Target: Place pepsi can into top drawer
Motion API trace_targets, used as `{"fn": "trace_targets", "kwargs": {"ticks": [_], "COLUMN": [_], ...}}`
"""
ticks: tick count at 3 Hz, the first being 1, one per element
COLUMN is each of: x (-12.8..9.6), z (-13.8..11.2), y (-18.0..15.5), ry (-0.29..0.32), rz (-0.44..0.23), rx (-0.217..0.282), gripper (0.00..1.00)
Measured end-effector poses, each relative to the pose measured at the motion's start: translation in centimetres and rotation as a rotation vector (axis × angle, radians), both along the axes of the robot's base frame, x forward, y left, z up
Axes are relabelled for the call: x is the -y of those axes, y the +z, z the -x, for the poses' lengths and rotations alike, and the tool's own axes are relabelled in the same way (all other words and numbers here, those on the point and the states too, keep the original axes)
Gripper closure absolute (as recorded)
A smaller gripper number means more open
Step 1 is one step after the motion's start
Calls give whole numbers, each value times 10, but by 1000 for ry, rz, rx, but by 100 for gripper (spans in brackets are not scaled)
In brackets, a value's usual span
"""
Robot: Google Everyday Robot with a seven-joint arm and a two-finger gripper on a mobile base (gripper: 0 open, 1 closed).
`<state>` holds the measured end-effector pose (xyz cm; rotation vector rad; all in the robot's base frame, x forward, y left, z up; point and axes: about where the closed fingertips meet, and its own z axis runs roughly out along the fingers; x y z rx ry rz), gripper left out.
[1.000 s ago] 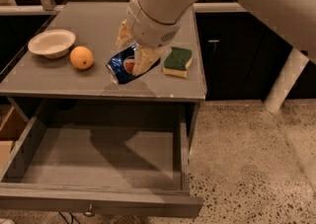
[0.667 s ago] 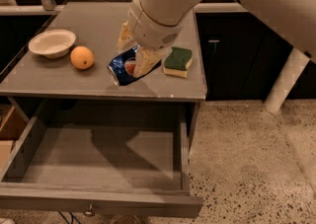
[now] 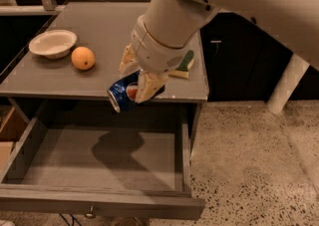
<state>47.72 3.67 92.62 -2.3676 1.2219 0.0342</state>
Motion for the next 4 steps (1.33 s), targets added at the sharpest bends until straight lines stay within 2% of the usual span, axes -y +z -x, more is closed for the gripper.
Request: {"fn": "trace_targets", "kwargs": {"ticks": [1, 2, 3, 4], "x": [0, -1, -6, -21], "z": [23, 26, 27, 32], "y": [-12, -13, -24, -61], "ry": [-4, -4, 12, 34], "rz": [-20, -23, -59, -122], "rx": [-62, -72, -104, -184], "gripper": [100, 100, 100, 100]}}
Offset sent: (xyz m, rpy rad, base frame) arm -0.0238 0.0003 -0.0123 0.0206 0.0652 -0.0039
